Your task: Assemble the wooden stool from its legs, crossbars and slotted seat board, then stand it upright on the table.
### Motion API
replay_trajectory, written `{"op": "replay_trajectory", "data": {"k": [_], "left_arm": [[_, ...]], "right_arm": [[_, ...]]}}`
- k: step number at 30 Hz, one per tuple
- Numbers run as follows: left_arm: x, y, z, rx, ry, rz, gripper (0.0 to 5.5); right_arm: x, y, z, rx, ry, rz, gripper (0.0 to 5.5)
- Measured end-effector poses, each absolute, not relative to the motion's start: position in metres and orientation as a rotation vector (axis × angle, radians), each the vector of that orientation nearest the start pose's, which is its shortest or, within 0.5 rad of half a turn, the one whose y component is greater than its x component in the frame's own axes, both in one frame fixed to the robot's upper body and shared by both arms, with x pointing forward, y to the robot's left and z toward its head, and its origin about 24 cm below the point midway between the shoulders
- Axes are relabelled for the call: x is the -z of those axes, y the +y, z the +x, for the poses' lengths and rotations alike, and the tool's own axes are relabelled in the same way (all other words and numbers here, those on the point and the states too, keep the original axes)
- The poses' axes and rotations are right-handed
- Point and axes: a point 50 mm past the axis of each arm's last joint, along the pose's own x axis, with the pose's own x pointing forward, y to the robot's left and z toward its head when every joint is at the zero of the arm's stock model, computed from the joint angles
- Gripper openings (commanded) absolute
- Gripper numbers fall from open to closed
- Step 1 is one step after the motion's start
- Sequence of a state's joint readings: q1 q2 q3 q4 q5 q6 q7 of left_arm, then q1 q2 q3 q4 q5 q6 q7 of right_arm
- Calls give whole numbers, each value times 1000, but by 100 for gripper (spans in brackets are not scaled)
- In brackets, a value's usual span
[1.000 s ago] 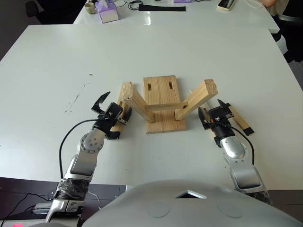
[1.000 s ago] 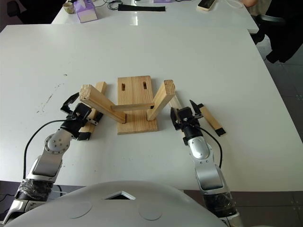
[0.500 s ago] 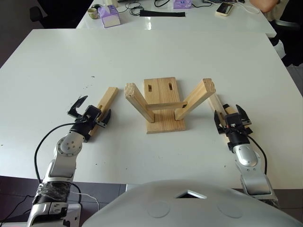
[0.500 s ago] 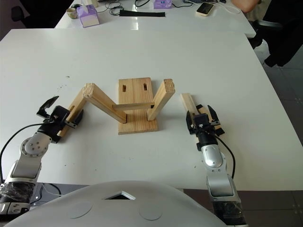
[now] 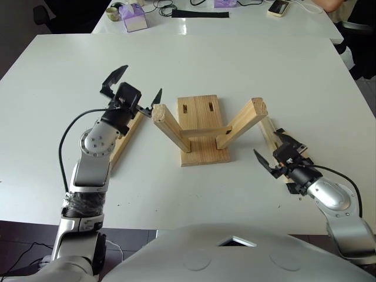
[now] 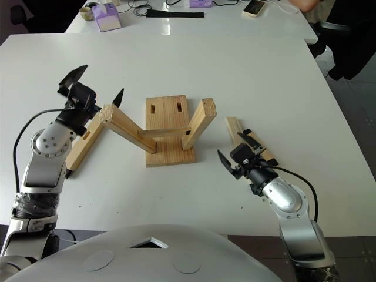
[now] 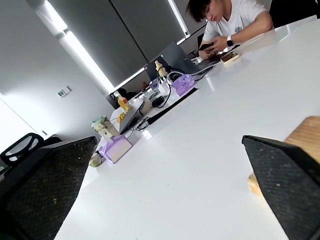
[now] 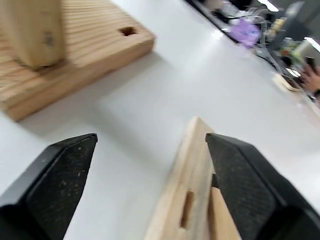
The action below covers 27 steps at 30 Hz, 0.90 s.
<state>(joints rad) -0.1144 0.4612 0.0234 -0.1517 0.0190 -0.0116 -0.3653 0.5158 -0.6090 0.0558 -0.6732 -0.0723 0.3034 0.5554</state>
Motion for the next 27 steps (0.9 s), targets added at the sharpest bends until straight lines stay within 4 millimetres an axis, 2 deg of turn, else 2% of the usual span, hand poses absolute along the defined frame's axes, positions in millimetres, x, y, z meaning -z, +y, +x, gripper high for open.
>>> {"op": "replay_trajectory", "data": {"k": [2, 5, 8, 10, 13, 15, 21, 24, 27], "left_arm": [[-124, 189, 270, 429, -220, 536, 540], [-117, 170, 266, 517, -236, 535, 540], [-105, 147, 257, 597, -224, 489, 540], [-103, 140, 253, 621, -224, 477, 540], [-99, 133, 254, 618, -204, 446, 540], [-97, 119, 255, 626, -183, 396, 540], [-100, 70, 255, 680, -183, 268, 540], [-99, 56, 255, 670, -169, 237, 540], [-100, 50, 258, 649, -141, 210, 540]], "right_arm": [[-74, -179, 134, -821, 369, -544, 402], [-77, -169, 132, -931, 395, -471, 402], [-69, -153, 131, -1042, 426, -405, 402], [-58, -147, 131, -1059, 462, -336, 402], [-39, -141, 137, -980, 495, -238, 402], [-34, -138, 144, -918, 489, -207, 402], [-49, -137, 185, -683, 392, -35, 402], [-50, -139, 203, -596, 389, -13, 402], [-39, -145, 215, -516, 425, -73, 402]]}}
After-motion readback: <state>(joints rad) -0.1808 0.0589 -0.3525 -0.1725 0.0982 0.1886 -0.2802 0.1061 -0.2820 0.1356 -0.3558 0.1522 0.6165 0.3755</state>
